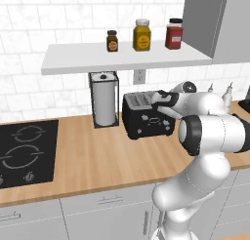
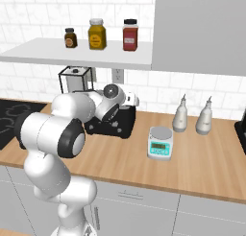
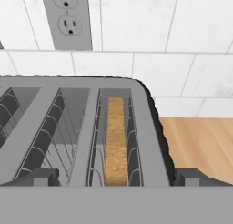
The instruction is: Start the toaster. Once the lever pops up, take the bread to the plate on the dining counter.
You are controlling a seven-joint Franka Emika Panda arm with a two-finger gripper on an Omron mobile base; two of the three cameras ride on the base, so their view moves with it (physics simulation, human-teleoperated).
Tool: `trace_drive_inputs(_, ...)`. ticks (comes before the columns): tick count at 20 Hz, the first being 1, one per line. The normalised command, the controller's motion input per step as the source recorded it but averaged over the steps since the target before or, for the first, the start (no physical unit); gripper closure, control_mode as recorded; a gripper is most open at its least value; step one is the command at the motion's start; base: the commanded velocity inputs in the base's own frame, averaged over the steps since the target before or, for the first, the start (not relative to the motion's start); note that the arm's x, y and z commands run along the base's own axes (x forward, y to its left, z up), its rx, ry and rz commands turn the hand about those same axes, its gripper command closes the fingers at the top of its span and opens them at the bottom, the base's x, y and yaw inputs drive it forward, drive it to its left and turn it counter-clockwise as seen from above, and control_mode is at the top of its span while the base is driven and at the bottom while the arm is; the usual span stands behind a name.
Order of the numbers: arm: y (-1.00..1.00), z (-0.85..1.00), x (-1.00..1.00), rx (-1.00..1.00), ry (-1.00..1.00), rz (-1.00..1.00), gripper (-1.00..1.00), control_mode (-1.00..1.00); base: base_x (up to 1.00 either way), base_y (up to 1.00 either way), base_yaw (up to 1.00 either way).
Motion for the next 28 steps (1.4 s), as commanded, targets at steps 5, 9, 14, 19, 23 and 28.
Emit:
trace_drive_inputs(5, 0.0, 0.0, 0.0, 0.0, 0.0, 0.0, -1.0, -1.0, 0.0, 0.0, 0.0)
trace_drive_inputs(9, 0.0, 0.0, 0.0, 0.0, 0.0, 0.0, -1.0, -1.0, 0.0, 0.0, 0.0)
trace_drive_inputs(14, 0.0, 0.0, 0.0, 0.0, 0.0, 0.0, -1.0, -1.0, 0.0, 0.0, 0.0)
trace_drive_inputs(19, 0.0, 0.0, 0.0, 0.0, 0.0, 0.0, -1.0, -1.0, 0.0, 0.0, 0.0)
trace_drive_inputs(23, 0.0, 0.0, 0.0, 0.0, 0.0, 0.0, -1.0, -1.0, 0.0, 0.0, 0.0)
trace_drive_inputs(28, 0.0, 0.0, 0.0, 0.0, 0.0, 0.0, -1.0, -1.0, 0.0, 0.0, 0.0)
